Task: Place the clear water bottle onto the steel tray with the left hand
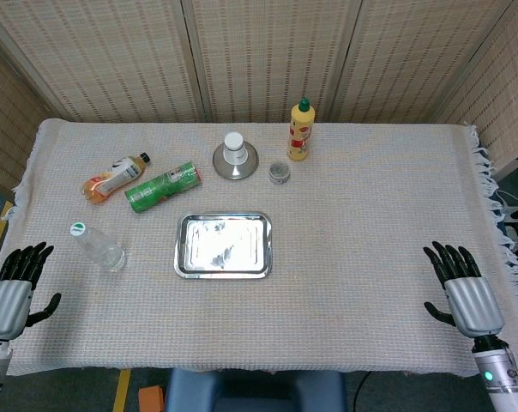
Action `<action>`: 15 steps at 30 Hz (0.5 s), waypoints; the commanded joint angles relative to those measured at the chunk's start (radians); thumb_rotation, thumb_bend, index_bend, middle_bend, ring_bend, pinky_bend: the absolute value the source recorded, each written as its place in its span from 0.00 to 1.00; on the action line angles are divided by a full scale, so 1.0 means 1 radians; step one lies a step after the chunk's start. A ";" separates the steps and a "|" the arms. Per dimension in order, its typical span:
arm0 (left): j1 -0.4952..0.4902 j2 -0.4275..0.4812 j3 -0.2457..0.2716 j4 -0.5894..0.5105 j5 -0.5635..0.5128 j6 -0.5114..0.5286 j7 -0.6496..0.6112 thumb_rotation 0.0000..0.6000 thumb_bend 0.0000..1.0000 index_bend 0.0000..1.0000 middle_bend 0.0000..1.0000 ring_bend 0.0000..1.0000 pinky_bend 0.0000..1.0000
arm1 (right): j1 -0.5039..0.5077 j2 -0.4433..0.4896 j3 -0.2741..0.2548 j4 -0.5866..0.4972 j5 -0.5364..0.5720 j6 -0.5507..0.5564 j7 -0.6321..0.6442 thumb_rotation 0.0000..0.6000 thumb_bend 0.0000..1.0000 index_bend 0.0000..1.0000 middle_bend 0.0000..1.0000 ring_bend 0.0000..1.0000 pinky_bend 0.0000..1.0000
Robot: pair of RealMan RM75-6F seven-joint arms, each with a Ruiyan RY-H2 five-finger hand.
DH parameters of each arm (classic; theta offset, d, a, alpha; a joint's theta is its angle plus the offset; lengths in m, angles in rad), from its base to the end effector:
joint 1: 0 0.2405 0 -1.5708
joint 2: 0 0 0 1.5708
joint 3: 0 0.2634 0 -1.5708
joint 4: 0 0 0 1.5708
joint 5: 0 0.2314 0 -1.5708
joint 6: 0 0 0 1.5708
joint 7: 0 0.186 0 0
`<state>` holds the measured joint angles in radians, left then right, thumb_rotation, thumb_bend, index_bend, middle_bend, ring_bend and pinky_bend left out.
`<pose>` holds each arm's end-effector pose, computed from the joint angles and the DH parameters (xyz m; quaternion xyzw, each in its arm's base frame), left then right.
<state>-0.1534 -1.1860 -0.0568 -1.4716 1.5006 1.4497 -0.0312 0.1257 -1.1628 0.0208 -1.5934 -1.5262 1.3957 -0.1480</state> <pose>-0.3350 0.2523 0.1308 -0.6156 -0.3636 -0.3890 0.5810 -0.3206 -0.2304 0.1072 0.6569 -0.3626 0.3348 0.5700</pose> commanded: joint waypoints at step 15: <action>-0.032 -0.107 -0.022 0.184 0.003 -0.051 -0.805 1.00 0.34 0.00 0.00 0.00 0.06 | -0.008 -0.014 -0.034 0.073 -0.188 0.135 0.149 1.00 0.10 0.00 0.00 0.00 0.00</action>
<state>-0.1711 -1.2431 -0.0732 -1.3667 1.5045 1.4288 -0.5752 0.1151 -1.1746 -0.0024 -1.5463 -1.6776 1.5046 -0.0368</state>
